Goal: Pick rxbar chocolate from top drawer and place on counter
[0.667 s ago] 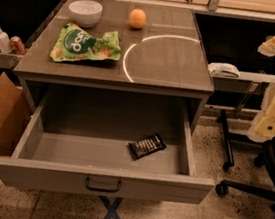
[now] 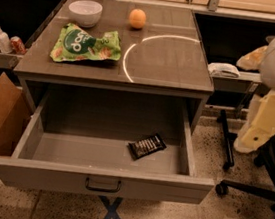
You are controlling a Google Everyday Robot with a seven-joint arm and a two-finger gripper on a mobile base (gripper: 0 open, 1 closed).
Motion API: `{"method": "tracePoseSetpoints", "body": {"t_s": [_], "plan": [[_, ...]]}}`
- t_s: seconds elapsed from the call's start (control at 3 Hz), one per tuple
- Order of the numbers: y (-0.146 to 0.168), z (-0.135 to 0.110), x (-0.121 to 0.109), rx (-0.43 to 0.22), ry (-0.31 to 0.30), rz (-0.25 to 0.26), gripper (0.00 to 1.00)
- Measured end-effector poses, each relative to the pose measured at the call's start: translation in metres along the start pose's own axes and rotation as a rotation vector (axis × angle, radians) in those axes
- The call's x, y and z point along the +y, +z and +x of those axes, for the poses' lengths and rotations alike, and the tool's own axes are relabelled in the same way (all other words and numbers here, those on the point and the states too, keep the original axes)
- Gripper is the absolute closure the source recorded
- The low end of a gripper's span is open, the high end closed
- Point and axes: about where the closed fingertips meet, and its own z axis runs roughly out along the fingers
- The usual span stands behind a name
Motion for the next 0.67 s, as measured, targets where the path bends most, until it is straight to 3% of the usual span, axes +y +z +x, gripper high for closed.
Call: {"method": "tracePoseSetpoints", "body": {"t_s": [0.33,0.67], "plan": [[0.0425,-0.0114,0.0216,-0.077,-0.042,-0.118,0.00],[0.0427,-0.0114,0.0216,-0.077,-0.042,-0.118,0.00]]}}
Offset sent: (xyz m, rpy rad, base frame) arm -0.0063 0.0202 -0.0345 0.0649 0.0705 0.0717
